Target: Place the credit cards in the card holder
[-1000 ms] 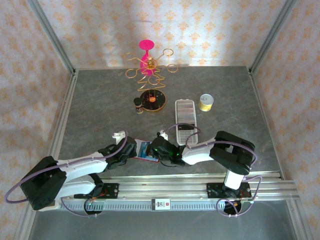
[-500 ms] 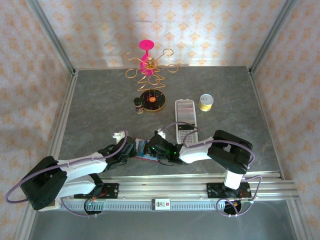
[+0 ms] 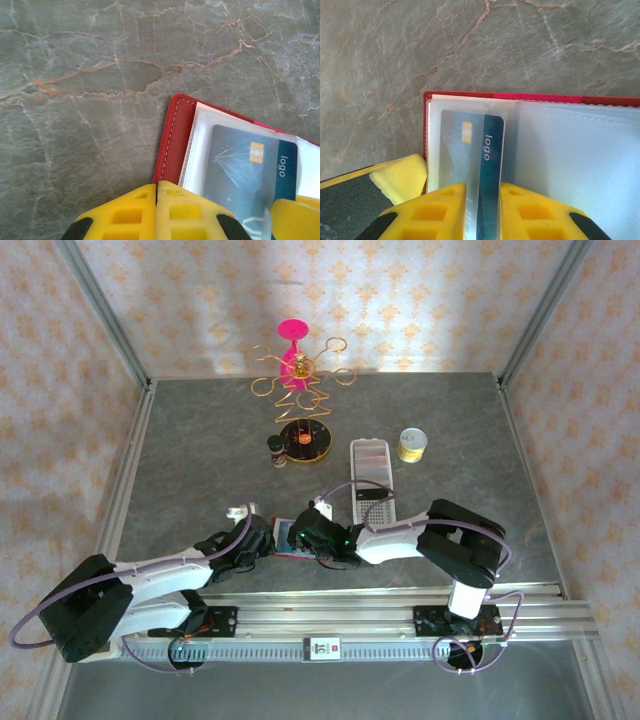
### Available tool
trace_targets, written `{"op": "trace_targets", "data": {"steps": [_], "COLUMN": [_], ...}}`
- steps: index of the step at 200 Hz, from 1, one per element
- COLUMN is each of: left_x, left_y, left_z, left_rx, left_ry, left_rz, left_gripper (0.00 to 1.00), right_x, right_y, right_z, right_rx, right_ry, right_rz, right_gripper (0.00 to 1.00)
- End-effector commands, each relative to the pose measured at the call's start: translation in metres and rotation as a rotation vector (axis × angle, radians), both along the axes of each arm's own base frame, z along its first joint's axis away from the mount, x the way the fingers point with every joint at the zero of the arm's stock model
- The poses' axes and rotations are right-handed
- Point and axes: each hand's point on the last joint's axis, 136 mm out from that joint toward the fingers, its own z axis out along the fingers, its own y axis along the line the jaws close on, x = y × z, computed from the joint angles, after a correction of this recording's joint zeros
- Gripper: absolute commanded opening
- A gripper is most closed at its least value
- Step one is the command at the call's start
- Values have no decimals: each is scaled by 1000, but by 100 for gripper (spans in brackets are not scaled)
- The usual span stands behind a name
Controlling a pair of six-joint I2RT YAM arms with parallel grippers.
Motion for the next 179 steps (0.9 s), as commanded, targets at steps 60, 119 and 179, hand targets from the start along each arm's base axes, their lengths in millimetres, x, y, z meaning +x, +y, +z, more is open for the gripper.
{"op": "trace_targets", "data": {"steps": [60, 119, 179], "left_x": [-34, -33, -36], "left_y": [-22, -7, 7], "left_z": [-19, -23, -34], "left_rx": [-132, -78, 12], "left_ry": [133, 118, 147], "left_rz": [-114, -68, -47], "left_gripper": [1, 8, 8], "right_x": [1, 3, -2], "right_y": [-4, -9, -34], "right_z": [-4, 1, 13], "right_rx": [-23, -51, -136], "right_ry": [-4, -21, -44], "right_rz": [-3, -15, -11], "right_gripper": [17, 18, 48]}}
